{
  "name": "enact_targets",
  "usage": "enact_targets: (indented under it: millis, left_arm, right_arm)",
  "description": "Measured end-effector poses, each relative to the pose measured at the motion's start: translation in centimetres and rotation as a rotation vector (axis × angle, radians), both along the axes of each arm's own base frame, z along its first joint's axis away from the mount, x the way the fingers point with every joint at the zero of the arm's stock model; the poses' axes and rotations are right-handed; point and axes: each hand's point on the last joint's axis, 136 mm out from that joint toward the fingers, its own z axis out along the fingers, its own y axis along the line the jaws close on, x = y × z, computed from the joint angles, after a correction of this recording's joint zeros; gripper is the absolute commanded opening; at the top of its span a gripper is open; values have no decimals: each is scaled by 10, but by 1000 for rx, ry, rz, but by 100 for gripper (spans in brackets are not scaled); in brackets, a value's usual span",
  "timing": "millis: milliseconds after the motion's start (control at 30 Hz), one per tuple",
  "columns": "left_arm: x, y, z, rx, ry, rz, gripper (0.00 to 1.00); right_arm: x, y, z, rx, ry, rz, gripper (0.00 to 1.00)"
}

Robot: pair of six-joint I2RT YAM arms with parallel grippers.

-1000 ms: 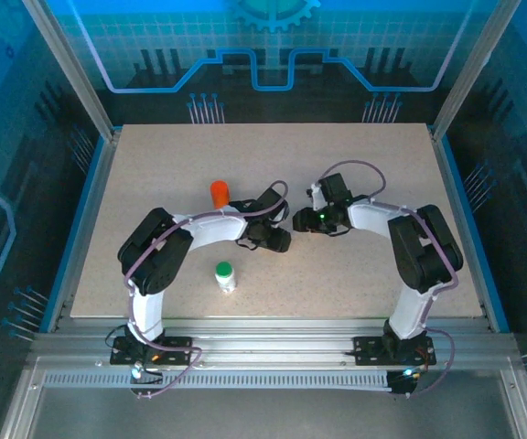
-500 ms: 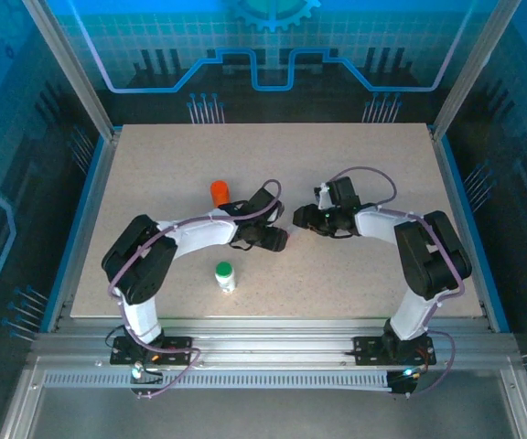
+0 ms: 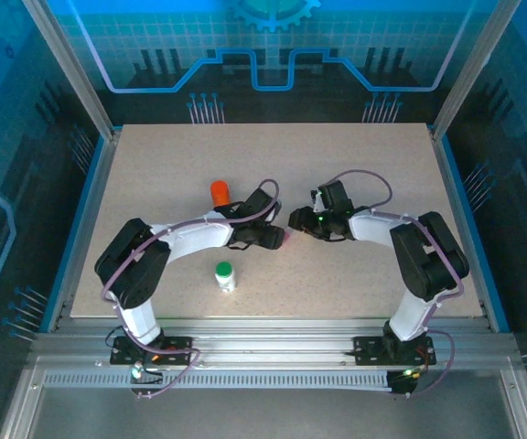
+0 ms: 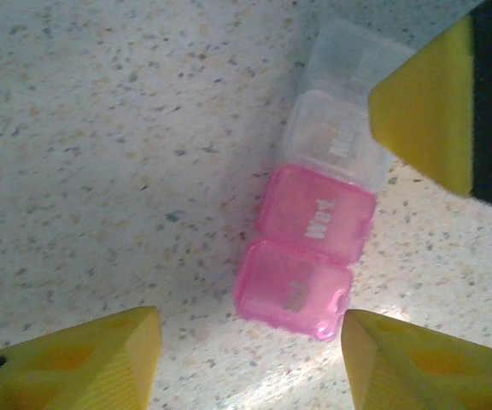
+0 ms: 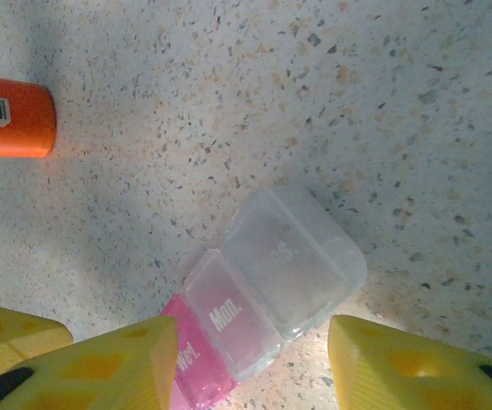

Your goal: Sort the pills into containers

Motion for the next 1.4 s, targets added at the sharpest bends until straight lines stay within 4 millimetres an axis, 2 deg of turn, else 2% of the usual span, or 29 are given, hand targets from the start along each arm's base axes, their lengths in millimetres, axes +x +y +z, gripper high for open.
enact_targets:
  millis: [133, 333, 600, 800, 1033, 1167, 1400]
  left_arm:
    - [-2, 9, 6, 3, -38, 14, 59]
    - [4, 10, 18, 1, -92, 18, 59]
    - [2, 16, 12, 18, -90, 26, 59]
    - [4, 19, 11, 19, -87, 33, 59]
    - [-3, 11, -5, -3, -20, -2, 60]
    - [-3, 3, -16, -2, 13, -23, 66]
    - [-4, -12, -19, -4, 27, -35, 67]
  right_arm:
    - [-1, 2, -1, -9, -3, -3, 50]
    - [-1, 1, -14, -40, 19, -6, 50]
    - [8, 5, -17, -50, 18, 0, 49]
    - [11, 5, -18, -62, 14, 13, 43]
    - [16, 8, -17, -55, -12, 17, 40]
    - [18, 9, -17, -51, -21, 17, 40]
    - [20, 11, -18, -33, -46, 20, 38]
